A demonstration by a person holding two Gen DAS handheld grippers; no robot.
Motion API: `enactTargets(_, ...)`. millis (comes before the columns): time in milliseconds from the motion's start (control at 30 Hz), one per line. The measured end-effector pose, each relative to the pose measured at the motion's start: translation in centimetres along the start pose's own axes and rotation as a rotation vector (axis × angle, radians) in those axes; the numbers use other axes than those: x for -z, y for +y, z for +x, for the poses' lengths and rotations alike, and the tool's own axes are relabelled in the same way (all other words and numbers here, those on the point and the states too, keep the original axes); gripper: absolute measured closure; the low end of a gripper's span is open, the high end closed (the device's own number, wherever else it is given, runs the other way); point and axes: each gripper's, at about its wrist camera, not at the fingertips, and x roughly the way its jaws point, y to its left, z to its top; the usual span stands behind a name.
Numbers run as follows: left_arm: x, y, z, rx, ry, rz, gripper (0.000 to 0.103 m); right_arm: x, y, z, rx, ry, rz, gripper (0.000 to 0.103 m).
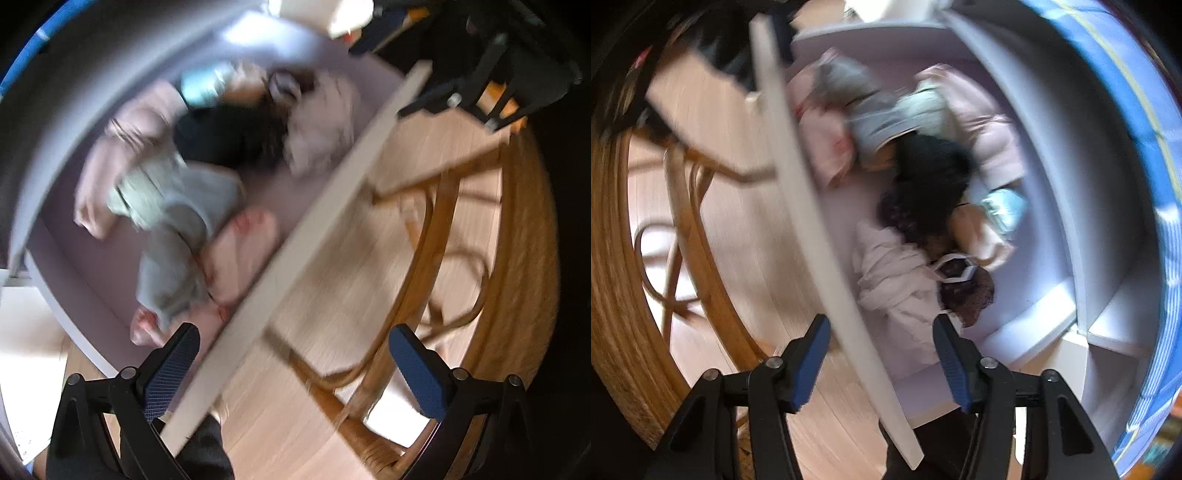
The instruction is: Organize soft objects
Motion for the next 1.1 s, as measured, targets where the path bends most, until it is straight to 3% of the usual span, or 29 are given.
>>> enactTargets(133,-1.1,2.1,-2.4,-0.082,-0.109,-0.164,0.0,0.1,-3.6,-0.8,0.069,-0.034,0.2,0.045)
enactTargets(267,-1.0,5.4,-3.1,-0.157,-0.156,-0.458,0.0,1.6,-8.4,-0.7,0.011,-0.061,0.491,0.045)
enactTargets(400,-0.2,6.7,-2.5,-0.112,-0.18,-0.683,0.0,3.2,-11.0,0.2,-0.077,-0.064,0.682,0.049)
enactTargets(500,0.0,6.0,-1.7,-0.105,-0.173,-0.754,0.0,3.9,-11.7,1.5,-0.114,-0.04,0.76,0.05)
enactTargets(667,-0.9,5.6,-0.2,-0.14,-0.15,-0.773,0.0,3.4,-11.2,2.6,-0.148,-0.009,0.739,0.05)
enactTargets(933,-0.3,7.2,-0.6,-0.19,-0.165,-0.835,0.0,0.8,-8.1,4.7,-0.153,0.057,0.55,0.055)
enactTargets(1100,0.1,7.7,-0.7,-0.208,-0.166,-0.849,0.0,-0.1,-7.4,5.5,-0.152,0.072,0.503,0.057)
